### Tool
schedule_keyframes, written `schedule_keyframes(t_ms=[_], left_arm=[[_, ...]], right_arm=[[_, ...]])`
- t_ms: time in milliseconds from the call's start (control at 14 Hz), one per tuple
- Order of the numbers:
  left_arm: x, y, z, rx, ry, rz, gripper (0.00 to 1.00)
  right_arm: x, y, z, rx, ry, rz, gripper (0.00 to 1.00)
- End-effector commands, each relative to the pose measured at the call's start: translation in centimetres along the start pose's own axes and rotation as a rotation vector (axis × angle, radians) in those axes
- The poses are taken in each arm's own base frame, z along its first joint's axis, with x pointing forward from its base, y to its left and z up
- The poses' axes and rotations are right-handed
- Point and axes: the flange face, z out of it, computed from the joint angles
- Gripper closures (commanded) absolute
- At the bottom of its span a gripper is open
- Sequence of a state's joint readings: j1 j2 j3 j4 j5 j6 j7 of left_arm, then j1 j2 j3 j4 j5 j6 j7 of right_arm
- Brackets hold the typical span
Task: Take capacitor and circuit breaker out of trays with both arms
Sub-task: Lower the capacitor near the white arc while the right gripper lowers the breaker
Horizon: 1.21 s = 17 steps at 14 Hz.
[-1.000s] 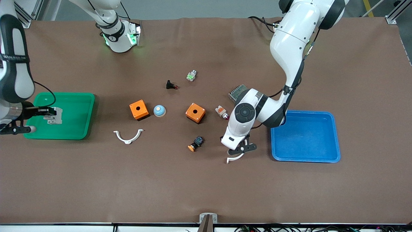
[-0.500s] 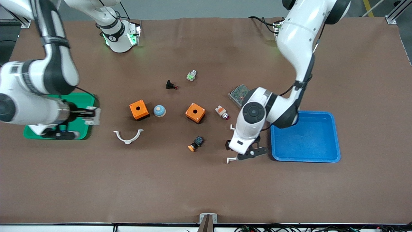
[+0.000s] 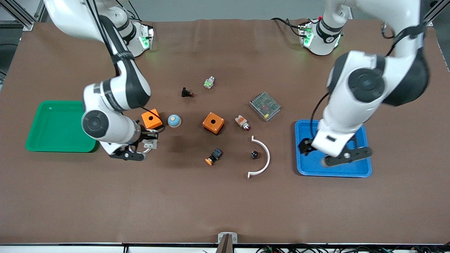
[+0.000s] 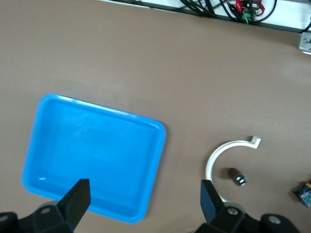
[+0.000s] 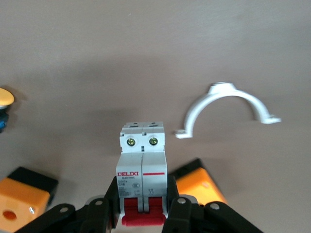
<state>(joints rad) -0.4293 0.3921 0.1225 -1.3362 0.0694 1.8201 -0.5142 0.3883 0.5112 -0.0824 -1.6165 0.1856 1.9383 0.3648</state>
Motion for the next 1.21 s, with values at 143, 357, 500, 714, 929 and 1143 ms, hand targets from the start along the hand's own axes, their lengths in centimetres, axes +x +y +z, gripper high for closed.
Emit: schedule_keyframes(t_ms=[143, 357, 500, 714, 929, 1143], left_arm=[[-1.0, -10.8, -7.9, 0.010, -0.056, 0.138, 0.00], [-1.7, -16.0, -10.8, -0.036, -0.091, 0.154, 0.00], [-2.9, -18.4, -11.1, -0.072, -0.114, 0.165, 0.00], [-4.9, -19.2, -11.8, -0.076, -0.129, 0.180, 0.00], [-6.4, -19.4, -11.7, -0.071, -0.138, 0.180, 0.00], [-7.6, -19.4, -12.3, -0.071, -0.116, 0.185, 0.00]], right_arm=[[1.5, -3.5, 5.2, 0.041, 0.030, -0.001, 0.78], [0.8, -5.9, 7.1, 0.035, 0.052, -0.038, 0.77], [0.7, -6.3, 8.3, 0.029, 0.050, -0.044, 0.76], [0.4, -6.7, 8.8, 0.019, 0.045, -0.055, 0.61], [-0.7, -5.8, 7.4, -0.002, 0.004, -0.056, 0.00], [-3.6, -3.2, -1.3, -0.019, -0.067, -0.043, 0.00]])
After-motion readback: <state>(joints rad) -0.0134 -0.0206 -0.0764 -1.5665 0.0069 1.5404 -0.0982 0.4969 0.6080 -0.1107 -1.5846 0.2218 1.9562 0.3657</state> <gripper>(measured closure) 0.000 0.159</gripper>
